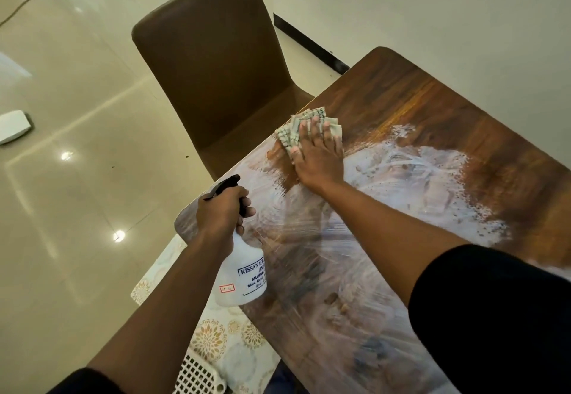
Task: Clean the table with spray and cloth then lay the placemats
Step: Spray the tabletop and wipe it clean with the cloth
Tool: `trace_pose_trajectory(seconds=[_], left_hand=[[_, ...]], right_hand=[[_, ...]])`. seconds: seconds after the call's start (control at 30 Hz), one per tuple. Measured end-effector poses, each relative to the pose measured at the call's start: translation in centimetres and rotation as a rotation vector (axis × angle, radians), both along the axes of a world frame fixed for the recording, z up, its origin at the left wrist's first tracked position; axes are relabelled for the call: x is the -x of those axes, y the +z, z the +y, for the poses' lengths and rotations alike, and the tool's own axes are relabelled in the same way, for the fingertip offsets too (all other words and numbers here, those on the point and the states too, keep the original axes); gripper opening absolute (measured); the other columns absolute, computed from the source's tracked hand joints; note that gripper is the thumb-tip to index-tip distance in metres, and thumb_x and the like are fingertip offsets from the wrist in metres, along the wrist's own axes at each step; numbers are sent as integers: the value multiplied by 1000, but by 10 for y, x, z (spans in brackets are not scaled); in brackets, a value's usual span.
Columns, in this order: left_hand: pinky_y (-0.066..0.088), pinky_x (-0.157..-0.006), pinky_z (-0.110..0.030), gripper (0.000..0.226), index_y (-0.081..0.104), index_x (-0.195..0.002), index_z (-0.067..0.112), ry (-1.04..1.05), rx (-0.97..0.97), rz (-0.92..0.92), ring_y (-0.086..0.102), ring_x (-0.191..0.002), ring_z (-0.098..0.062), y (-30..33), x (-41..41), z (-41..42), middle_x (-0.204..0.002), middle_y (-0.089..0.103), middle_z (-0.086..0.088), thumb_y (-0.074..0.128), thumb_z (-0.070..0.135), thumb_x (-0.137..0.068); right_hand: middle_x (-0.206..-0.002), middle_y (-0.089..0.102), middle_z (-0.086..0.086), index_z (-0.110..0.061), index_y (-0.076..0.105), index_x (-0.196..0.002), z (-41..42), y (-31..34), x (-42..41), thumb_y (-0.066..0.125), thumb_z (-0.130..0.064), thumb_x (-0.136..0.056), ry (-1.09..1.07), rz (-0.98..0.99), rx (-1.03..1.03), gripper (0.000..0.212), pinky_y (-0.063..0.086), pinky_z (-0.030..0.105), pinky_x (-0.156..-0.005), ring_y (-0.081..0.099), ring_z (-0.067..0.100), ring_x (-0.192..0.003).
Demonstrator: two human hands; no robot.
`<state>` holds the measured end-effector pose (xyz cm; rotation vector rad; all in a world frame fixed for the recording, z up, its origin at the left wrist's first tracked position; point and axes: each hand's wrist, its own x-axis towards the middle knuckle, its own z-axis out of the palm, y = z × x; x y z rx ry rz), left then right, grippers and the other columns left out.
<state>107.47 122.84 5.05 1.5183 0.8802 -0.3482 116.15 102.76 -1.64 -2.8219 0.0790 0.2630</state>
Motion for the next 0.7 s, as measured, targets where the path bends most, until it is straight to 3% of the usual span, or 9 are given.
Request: trace_pose_trajectory(seconds=[0.07, 0.13, 0.3, 0.43, 0.53, 0.7], left_hand=[[38, -41, -25, 20, 73, -106, 30, -9, 16, -20, 65, -50, -11, 1, 6, 4, -70, 68, -3, 67, 12, -98], [36, -43, -26, 27, 71, -103, 37, -2, 27, -36, 64, -54, -14, 0, 11, 7, -64, 65, 0, 65, 12, -98], [36, -49, -28, 12, 73, -82, 17, 61, -16, 8, 58, -52, -15, 1, 18, 7, -58, 64, 0, 68, 15, -93], [38, -51, -29, 29, 73, -100, 40, 69, 8, -20, 51, -54, -16, 2, 24, 9, -58, 60, 2, 67, 13, -92], [39, -48, -28, 11, 76, -93, 19, 69, 8, -13, 59, -53, -16, 2, 26, 17, -61, 65, -3, 68, 12, -95], [38, -42, -26, 19, 74, -107, 25, 68, 56, -37, 67, -56, -16, 0, 31, 33, -67, 68, -3, 67, 9, -99]], right_hand=[[-173, -10, 1, -29, -4, -165, 27, -2, 16, 22, -50, -108, 86, -7, -5, 66, -1, 51, -128, -10, 28, -159], [-173, -8, 2, -28, -2, -165, 51, -6, 38, 20, -48, -108, 249, -20, 17, 65, 2, 50, -128, -8, 28, -159], [-173, 4, -4, -31, 12, -165, 48, -10, 51, 18, -54, -105, 473, -72, 43, 65, 9, 43, -126, 4, 21, -160], [-172, -9, -4, -33, 0, -165, 17, -2, 20, 22, -50, -110, 287, -31, 41, 61, 10, 48, -127, -3, 23, -159], [-173, -7, -2, -31, 3, -165, -4, 6, -2, 25, -44, -111, 79, -5, 28, 60, 8, 48, -128, -3, 25, -160], [-173, -5, -1, -30, 5, -165, 24, 8, 4, 28, -38, -111, 20, 1, 26, 60, 2, 46, -127, -4, 27, -159]])
